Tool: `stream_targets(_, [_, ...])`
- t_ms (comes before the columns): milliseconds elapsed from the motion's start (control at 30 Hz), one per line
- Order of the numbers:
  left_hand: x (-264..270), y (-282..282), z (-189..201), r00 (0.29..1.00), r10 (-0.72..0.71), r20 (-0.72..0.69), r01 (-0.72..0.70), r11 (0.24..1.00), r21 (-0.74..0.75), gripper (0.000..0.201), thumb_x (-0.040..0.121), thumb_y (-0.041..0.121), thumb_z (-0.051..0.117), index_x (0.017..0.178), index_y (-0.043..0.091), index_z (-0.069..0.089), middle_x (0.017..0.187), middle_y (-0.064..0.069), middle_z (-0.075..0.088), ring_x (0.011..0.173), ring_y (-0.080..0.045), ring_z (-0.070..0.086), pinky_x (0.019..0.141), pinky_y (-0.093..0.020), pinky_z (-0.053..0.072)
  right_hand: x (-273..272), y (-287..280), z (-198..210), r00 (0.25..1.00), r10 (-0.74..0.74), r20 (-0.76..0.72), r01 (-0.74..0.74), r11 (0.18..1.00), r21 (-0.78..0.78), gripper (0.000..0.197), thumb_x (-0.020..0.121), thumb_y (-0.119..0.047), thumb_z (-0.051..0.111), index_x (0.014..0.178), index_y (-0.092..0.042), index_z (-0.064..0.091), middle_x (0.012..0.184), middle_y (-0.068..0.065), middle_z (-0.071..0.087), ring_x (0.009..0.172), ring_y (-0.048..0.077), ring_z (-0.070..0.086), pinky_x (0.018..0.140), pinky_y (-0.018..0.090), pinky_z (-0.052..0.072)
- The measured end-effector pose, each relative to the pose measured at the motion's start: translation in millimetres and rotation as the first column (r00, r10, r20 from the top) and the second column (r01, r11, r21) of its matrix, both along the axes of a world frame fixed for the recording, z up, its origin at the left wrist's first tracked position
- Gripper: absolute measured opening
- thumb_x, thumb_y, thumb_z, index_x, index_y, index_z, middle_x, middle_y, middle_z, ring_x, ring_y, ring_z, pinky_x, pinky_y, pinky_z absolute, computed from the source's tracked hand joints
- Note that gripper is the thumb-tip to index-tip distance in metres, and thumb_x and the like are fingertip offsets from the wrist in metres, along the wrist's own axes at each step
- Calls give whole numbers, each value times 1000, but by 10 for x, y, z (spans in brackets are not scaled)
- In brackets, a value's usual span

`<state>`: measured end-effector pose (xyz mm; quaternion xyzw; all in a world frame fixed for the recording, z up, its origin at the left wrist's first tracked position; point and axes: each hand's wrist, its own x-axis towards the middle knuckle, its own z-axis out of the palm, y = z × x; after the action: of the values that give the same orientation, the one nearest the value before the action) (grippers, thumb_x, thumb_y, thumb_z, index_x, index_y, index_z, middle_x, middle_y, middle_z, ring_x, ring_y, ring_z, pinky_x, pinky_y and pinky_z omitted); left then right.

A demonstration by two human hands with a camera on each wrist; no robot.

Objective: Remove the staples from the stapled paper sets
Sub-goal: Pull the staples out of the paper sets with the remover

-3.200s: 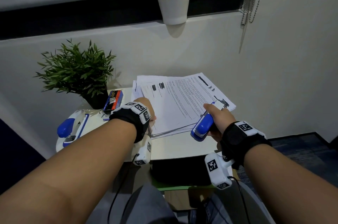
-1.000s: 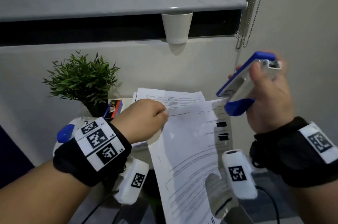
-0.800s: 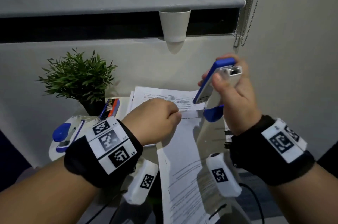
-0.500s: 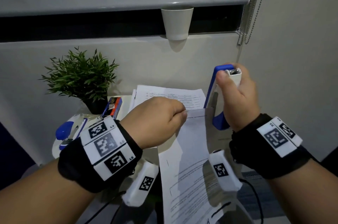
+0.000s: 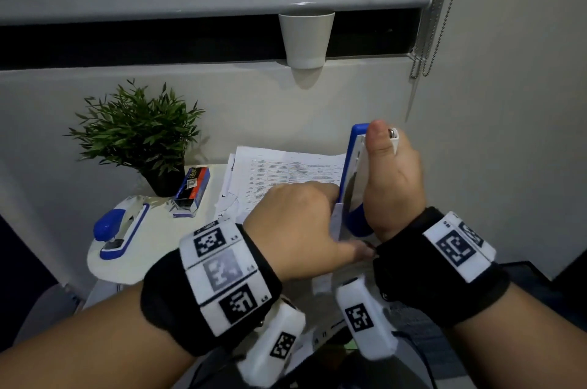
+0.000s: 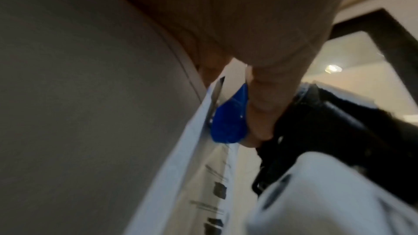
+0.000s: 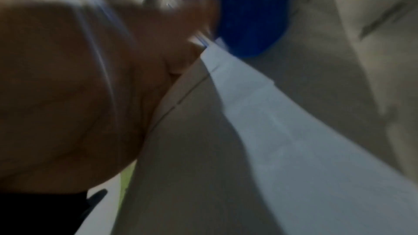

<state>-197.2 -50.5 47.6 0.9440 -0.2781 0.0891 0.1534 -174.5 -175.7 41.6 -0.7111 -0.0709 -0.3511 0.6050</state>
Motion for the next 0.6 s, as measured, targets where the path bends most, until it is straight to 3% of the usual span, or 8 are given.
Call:
stream_targets(100, [49,-31,-65,998,67,-16,-68,992,-103,44,65,65,63,86,26,59,78,8,62,75,-14,58,64,-28,46,-15,45,-24,1000,28,12,-29,999,27,36,76,-64,37,64,-30,40,52,-21,48,54,3,43,61,28,37])
stream_targets(167, [72,-27,-98,997,69,-40,-74,985,-158,43,61,64,60,80,26,57,74,8,62,72,-13,59,64,-30,49,-43,71,-27,998,44,38,-44,999,-13,34,76,-62,37,65,-31,42,53,-22,50,52,-1,44,58,17,36])
stream_targets(233, [74,-21,-114,997,56,-50,-64,981,-182,43,58,63,56,79,25,57,73,7,63,71,-14,59,64,-33,50,-67,92,-13,995,57,79,-54,998,-46,32,78,-59,37,67,-30,42,54,-23,51,52,-3,46,54,12,34])
stream_targets(433, [74,-10,-115,996,80,-24,-84,959,-270,41,60,60,57,73,21,56,66,5,60,66,-16,58,61,-32,49,-41,112,2,987,48,152,-46,999,-15,31,80,-55,36,64,-29,38,51,-20,47,49,-2,41,52,12,31])
stream_targets(600, [126,-27,-84,997,51,-61,-61,980,-190,43,62,62,64,83,24,59,75,6,63,74,-16,59,66,-32,49,-8,58,-15,989,39,141,-39,999,-6,31,78,-57,37,65,-29,41,53,-21,50,50,-3,43,55,13,33])
